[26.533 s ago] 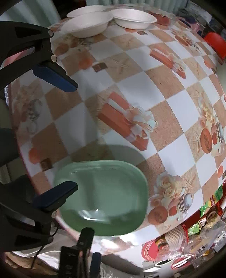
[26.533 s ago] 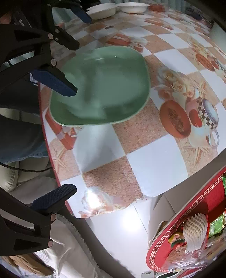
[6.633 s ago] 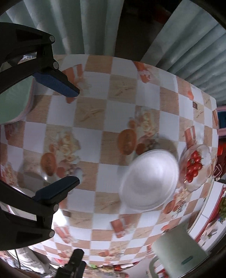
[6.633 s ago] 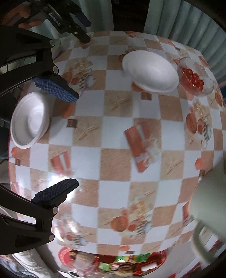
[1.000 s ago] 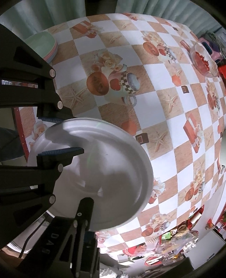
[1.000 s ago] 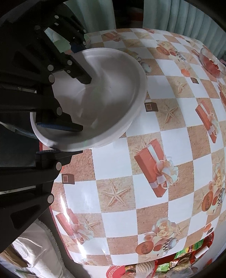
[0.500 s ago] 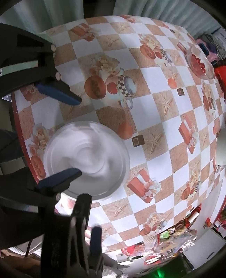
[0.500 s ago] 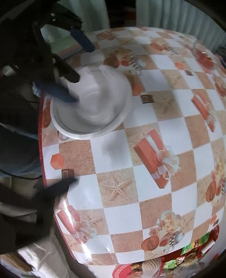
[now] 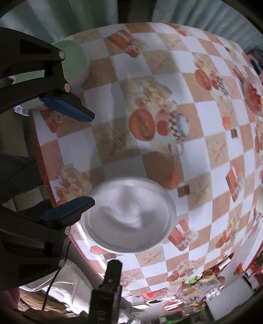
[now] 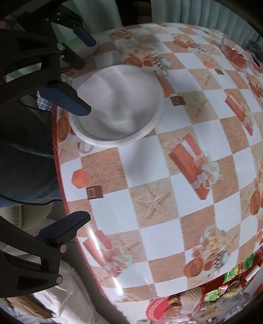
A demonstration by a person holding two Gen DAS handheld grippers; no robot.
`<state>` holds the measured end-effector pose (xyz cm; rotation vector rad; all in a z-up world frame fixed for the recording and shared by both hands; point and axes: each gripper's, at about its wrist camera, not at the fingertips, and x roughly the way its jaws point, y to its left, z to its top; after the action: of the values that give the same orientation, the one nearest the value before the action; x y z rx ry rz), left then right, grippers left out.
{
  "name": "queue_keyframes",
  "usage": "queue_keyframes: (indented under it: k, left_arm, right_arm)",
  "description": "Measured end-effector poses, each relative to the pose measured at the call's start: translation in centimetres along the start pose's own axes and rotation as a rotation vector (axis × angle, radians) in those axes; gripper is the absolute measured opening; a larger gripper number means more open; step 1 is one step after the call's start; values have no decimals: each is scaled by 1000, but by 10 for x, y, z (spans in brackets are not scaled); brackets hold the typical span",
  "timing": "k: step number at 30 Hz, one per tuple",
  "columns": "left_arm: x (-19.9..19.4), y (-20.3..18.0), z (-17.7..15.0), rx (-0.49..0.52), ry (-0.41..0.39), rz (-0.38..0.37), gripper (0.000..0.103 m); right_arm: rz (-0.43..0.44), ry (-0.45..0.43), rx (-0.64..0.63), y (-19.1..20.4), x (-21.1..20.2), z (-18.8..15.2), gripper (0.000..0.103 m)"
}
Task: Organize plates and bowls
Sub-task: 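Lower the third bowl onto the stack and open both grippers, then move both open grippers to the rim of the stacked white bowls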
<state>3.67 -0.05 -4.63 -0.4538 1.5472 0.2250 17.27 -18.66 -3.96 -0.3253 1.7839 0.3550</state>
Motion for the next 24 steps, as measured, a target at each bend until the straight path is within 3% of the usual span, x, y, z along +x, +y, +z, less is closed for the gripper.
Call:
queue_keyframes:
  k: [24]
  left_arm:
    - [16, -2, -3, -13, 42, 21, 79]
  right_arm:
    - [-35, 46, -9, 8, 22, -14, 96]
